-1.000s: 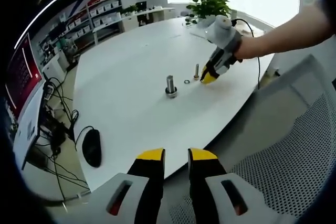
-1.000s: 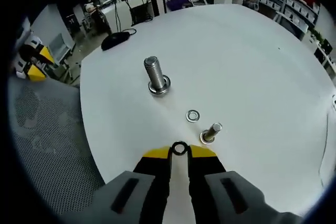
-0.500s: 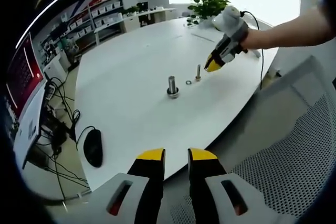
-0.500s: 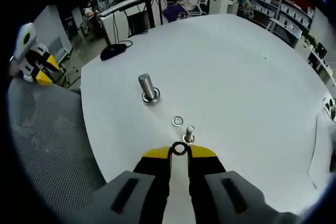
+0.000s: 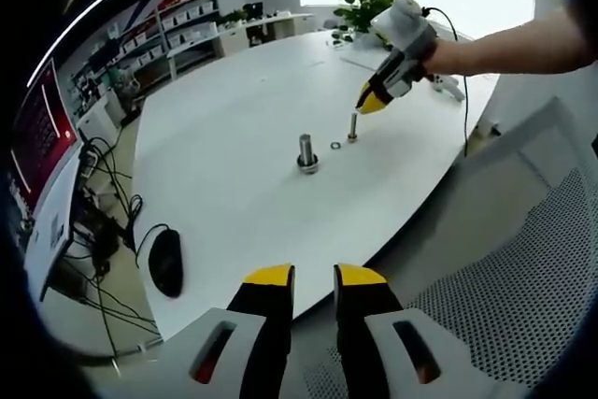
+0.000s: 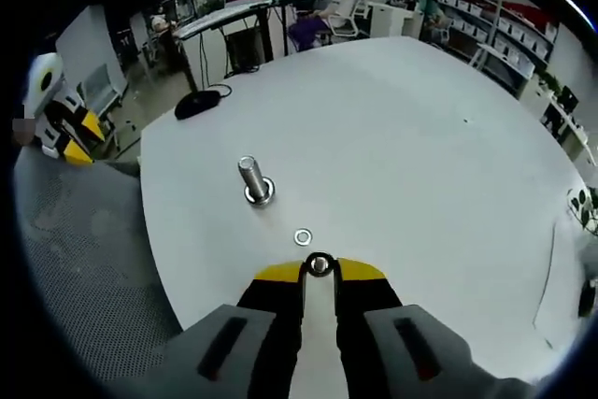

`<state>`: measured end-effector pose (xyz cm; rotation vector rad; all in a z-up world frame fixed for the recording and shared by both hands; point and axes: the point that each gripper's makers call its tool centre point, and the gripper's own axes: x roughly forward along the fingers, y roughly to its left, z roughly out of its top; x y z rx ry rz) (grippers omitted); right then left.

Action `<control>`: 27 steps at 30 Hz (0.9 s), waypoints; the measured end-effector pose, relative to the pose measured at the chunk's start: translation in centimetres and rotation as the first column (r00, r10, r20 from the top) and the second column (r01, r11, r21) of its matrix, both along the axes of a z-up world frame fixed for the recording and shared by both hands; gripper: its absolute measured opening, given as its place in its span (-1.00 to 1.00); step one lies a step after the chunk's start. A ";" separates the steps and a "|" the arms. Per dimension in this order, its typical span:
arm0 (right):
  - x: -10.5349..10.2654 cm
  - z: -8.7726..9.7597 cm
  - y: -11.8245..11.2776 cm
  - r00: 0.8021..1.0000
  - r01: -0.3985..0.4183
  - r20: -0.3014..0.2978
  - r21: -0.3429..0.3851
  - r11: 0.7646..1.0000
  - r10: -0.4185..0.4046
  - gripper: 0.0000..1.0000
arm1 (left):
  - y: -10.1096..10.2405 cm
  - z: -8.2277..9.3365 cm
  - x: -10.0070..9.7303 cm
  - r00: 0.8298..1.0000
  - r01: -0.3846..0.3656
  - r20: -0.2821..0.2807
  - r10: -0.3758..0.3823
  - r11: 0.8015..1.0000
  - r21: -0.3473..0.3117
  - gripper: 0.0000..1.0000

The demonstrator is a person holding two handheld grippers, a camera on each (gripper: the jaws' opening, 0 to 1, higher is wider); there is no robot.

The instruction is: Place the washer onto the threaded stud by aligning its center hole with the stud, sliding it down to the base, and recovering from edge contact or off-axis alignment until the washer reaches the visible bottom stop.

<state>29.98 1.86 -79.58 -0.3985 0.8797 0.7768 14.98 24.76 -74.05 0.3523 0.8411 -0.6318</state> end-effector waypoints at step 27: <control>0.5 -0.7 0.5 0.998 -0.061 -0.023 -0.054 0.997 0.060 -0.72 | 0.2 0.1 0.1 1.000 -0.016 0.000 0.016 1.000 0.000 -0.72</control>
